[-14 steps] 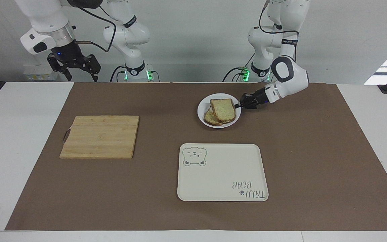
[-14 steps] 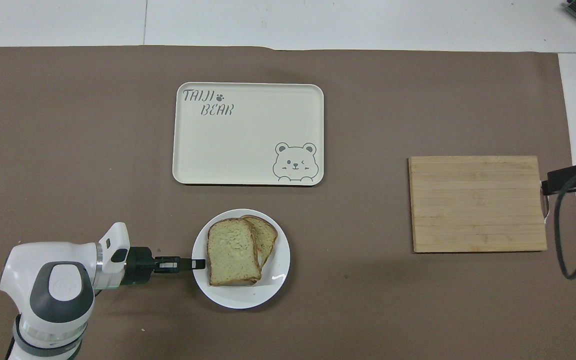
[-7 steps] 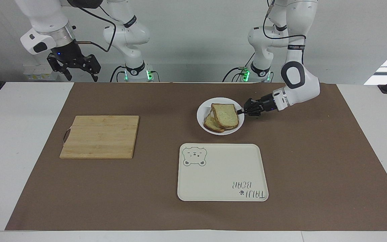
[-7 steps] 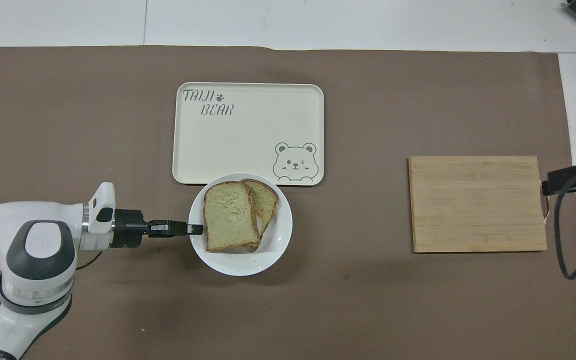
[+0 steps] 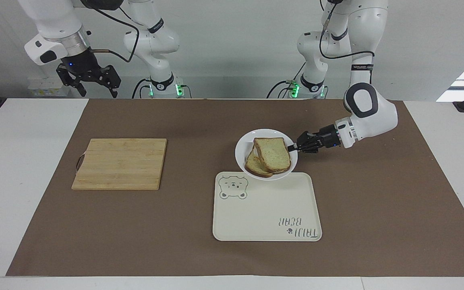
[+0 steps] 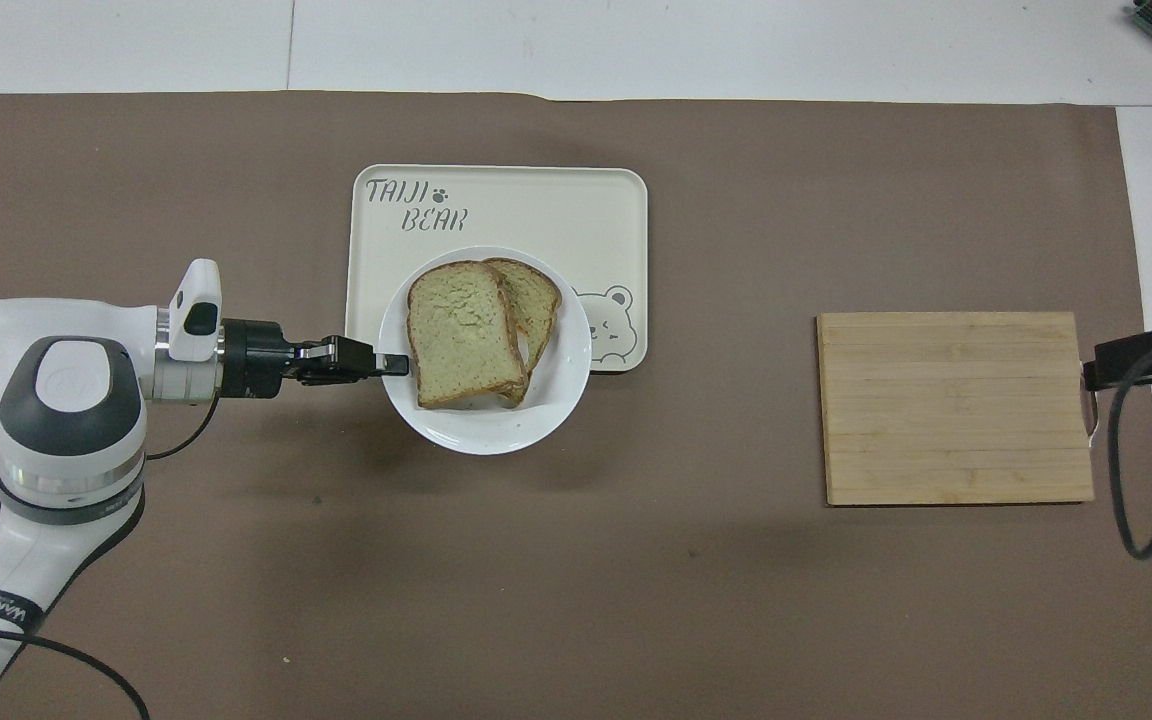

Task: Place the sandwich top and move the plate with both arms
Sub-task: 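Slide the plate with the left gripper onto the bear tray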

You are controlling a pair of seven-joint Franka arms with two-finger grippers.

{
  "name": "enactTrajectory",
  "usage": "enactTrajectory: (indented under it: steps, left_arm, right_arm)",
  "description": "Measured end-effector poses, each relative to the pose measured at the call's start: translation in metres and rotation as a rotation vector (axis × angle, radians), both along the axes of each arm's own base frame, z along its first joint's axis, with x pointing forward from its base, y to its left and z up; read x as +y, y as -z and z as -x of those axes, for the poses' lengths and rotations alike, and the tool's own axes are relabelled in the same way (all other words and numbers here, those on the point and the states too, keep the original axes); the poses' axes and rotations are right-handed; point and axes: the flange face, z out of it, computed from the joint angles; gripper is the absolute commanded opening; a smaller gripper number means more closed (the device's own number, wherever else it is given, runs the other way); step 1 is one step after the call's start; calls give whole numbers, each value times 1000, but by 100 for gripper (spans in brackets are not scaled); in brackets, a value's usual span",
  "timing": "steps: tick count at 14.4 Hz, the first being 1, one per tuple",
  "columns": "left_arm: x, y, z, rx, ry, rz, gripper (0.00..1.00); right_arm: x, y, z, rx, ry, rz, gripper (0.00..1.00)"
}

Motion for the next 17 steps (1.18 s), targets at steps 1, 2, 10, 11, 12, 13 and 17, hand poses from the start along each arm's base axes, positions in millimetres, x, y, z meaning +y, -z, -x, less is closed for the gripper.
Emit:
enactTrajectory:
  steps: [1, 2, 10, 11, 12, 13, 17]
  left_arm:
    - [-1, -4, -12, 6, -14, 2, 0]
    - [-2, -6, -24, 11, -27, 3, 0]
    - [-3, 27, -89, 33, -51, -12, 0]
    - [-3, 31, -94, 26, -55, -24, 0]
    - [-2, 36, -99, 16, -70, -43, 0]
    - [-2, 43, -102, 9, -82, -61, 0]
    - [-15, 71, -104, 12, -75, -120, 0]
  right_arm:
    - [0, 0, 0, 0, 0, 0, 100]
    - [0, 0, 0, 0, 0, 0, 100]
    - [0, 0, 0, 0, 0, 0, 100]
    - [0, 0, 0, 0, 0, 0, 100]
    - [0, 0, 0, 0, 0, 0, 100]
    - [0, 0, 0, 0, 0, 0, 100]
    - [0, 0, 0, 0, 0, 0, 100]
